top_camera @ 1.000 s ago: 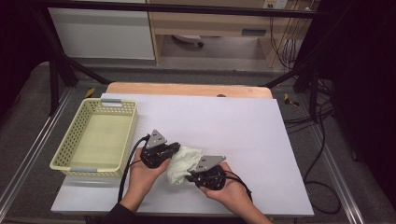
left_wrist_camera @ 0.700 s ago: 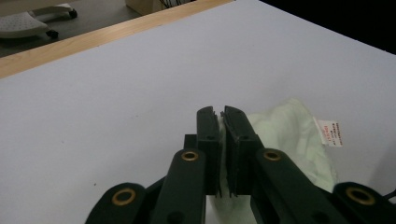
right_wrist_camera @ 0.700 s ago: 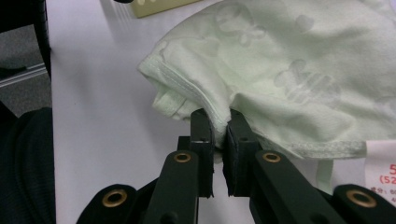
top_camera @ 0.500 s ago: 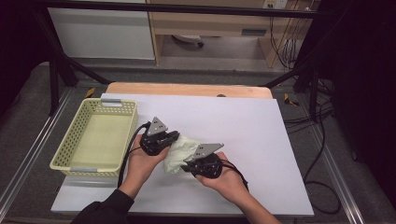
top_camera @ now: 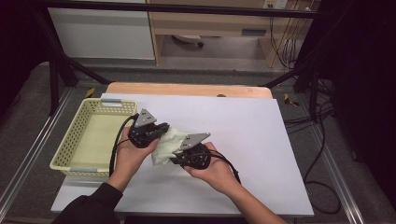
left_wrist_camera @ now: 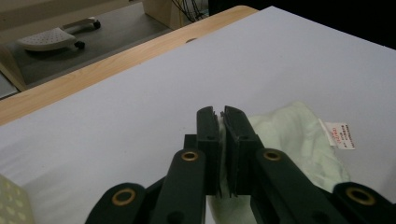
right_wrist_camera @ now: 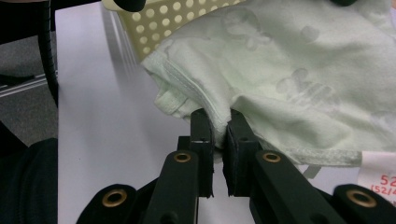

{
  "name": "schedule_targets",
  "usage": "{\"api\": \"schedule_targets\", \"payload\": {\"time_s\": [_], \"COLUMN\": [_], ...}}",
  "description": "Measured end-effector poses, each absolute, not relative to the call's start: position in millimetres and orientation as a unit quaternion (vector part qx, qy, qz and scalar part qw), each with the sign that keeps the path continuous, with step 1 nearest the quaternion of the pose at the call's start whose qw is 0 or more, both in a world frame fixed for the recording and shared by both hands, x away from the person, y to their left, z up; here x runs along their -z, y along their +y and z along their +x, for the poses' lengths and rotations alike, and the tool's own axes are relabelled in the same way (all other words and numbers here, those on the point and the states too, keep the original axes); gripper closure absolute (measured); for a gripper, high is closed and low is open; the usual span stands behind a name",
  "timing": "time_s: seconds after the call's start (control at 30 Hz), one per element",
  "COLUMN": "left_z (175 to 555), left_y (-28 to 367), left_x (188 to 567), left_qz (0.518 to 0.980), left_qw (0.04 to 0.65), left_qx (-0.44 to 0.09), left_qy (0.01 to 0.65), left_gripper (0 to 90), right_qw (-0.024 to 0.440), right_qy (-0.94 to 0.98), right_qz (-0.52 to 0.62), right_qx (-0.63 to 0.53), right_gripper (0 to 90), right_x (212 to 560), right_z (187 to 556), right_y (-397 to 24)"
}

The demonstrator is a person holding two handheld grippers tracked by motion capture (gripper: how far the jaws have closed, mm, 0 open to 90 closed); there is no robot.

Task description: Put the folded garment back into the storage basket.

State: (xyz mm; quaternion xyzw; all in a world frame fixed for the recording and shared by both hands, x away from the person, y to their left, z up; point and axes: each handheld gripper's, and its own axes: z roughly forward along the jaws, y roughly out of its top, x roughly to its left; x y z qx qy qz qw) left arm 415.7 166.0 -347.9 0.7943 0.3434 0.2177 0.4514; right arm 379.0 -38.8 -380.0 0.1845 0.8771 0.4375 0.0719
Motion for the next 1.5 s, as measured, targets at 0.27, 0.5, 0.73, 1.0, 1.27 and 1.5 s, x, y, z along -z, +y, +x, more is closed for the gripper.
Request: {"api": "schedule_targets", "payload": {"time_s": [0.27, 0.5, 0.73, 1.0, 1.27, 1.5], "left_z": [414.4, 413.0, 412.2, 412.6, 412.4, 410.0], "left_y": [179.9, 191.2, 199.3, 206.9, 214.7, 222.3], "left_x": [342.9, 340.7, 339.2, 338.1, 337.7, 336.4], "left_qz": [0.790, 0.788, 0.787, 0.784, 0.784, 0.781], "left_qw": [0.450, 0.449, 0.445, 0.445, 0.442, 0.440], "left_qx": [-0.222, -0.223, -0.223, -0.225, -0.229, -0.233], "left_qy": [0.351, 0.358, 0.363, 0.369, 0.372, 0.377], "left_gripper": [85.5, 85.5, 85.5, 85.5, 85.5, 85.5], "right_qw": [0.077, 0.077, 0.081, 0.081, 0.083, 0.081], "right_qy": [0.882, 0.884, 0.885, 0.888, 0.889, 0.890], "right_qz": [0.168, 0.162, 0.155, 0.149, 0.143, 0.139], "right_qx": [-0.434, -0.433, -0.431, -0.427, -0.427, -0.428], "right_gripper": [83.6, 83.6, 83.6, 83.6, 83.6, 83.6], "right_x": [373.5, 371.9, 371.5, 369.4, 370.3, 368.1], "right_z": [380.7, 381.2, 381.1, 383.7, 385.2, 385.4], "right_y": [-23.2, -12.6, -3.0, 5.6, 13.9, 21.0]}}
